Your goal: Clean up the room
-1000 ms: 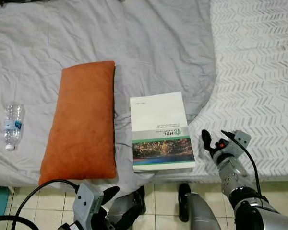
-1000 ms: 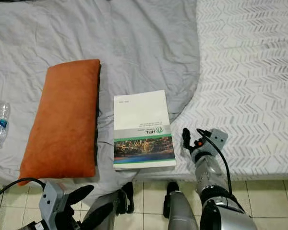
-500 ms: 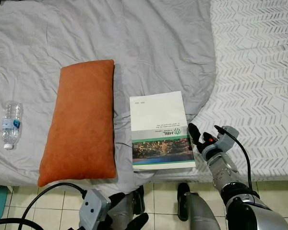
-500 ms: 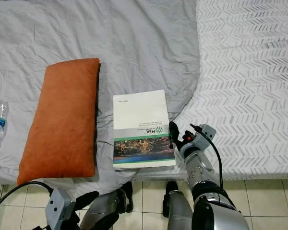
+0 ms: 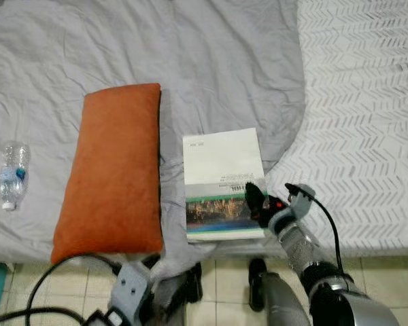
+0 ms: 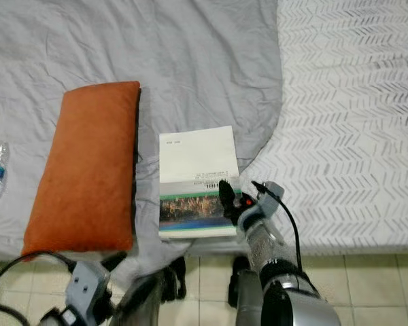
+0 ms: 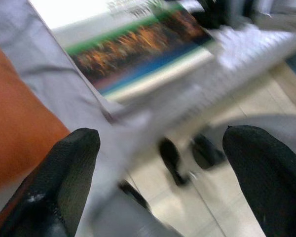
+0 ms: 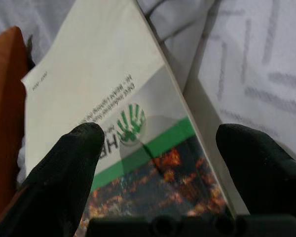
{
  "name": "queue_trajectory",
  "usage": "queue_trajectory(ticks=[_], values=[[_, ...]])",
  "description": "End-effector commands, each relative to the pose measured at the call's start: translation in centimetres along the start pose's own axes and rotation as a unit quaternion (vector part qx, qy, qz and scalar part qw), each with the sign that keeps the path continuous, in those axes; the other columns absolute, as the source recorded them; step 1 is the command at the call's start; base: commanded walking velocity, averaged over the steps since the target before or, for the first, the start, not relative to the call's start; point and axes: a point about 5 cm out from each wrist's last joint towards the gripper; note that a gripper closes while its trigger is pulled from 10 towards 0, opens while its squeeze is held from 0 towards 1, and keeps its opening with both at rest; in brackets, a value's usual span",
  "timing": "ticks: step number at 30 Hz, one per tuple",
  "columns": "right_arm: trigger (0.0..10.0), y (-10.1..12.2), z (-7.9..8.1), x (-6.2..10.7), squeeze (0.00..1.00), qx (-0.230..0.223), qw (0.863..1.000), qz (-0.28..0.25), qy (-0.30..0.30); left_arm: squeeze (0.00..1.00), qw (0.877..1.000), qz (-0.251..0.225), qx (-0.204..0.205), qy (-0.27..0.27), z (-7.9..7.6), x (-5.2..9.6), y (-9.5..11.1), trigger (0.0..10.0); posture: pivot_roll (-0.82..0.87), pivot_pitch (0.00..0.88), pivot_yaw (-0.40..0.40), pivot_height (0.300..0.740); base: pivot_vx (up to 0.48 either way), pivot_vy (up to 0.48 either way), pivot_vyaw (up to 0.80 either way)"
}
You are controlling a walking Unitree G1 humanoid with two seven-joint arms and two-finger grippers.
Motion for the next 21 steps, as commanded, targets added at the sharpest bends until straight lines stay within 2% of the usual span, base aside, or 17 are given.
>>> queue_trajectory(ticks=[1, 3, 5, 6, 7, 8, 9, 15, 21], values=[[10.0, -1.7, -0.8, 0.5, 0.0, -0.016, 0.999, 0.027, -0.021, 0.0, 1.0, 0.023, -0.009, 0.007, -0.4, 0.6, -1.4, 10.0, 0.17, 0.559, 0.115, 0.74, 0.0, 0.0, 0.0], [10.0, -1.8, -0.6, 0.3, 0.0, -0.014, 0.999, 0.029, -0.022, 0.0, 1.0, 0.01, -0.006, 0.02, -0.2, -0.8, -1.8, 10.0, 0.15, 0.568, 0.1, 0.74, 0.0, 0.0, 0.0], [10.0, -1.8, -0.6, 0.3, 0.0, -0.014, 0.999, 0.029, -0.022, 0.0, 1.0, 0.01, -0.006, 0.02, -0.2, -0.8, -1.8, 10.0, 0.15, 0.568, 0.1, 0.74, 0.0, 0.0, 0.0], [10.0, -1.8, -0.4, 0.2, 0.0, -0.012, 0.999, 0.031, -0.02, 0.0, 1.0, 0.002, 0.003, 0.028, -0.2, -1.8, -2.0, 10.0, 0.13, 0.574, 0.091, 0.74, 0.0, 0.0, 0.0], [10.0, -1.8, -0.4, 0.2, 0.0, -0.012, 0.999, 0.031, -0.02, 0.0, 1.0, 0.002, 0.003, 0.028, -0.2, -1.8, -2.0, 10.0, 0.13, 0.574, 0.091, 0.74, 0.0, 0.0, 0.0], [4.7, -1.7, -0.2, 0.1, 0.0, -0.009, 0.999, 0.033, -0.018, 0.0, 0.999, -0.001, 0.013, 0.032, -0.2, -2.7, -2.4, 10.0, 0.12, 0.575, 0.084, 0.74, 0.0, 0.0, 0.0], [0.0, -1.6, -0.1, 0.0, 0.0, -0.009, 0.999, 0.034, -0.017, 0.0, 0.999, -0.001, 0.026, 0.043, -0.1, -3.4, -2.8, 10.0, 0.11, 0.574, 0.079, 0.74, 0.0, 0.0, 0.0], [0.0, -1.3, -0.5, 0.2, 0.0, -0.023, 0.999, 0.041, -0.009, 0.0, 0.996, 0.003, 0.06, 0.07, 0.0, -4.3, -3.5, 10.0, 0.1, 0.571, 0.071, 0.74, 0.0, 0.0, 0.0], [0.0, -1.2, -1.1, 0.6, 0.0, -0.019, 0.999, 0.05, -0.005, 0.0, 0.995, 0.0, 0.063, 0.077, -0.5, -4.4, -4.2, 10.0, 0.1, 0.568, 0.065, 0.74, 0.0, 0.0, 0.0]])
Point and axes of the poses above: a point about 5 cm out from each wrist's last joint towards the gripper, its own x axis pointing back from the gripper into the wrist, its own y axis along the axis of the wrist's last joint, z = x × y, and after that the axes turned 13 degrees about -x, right-handed
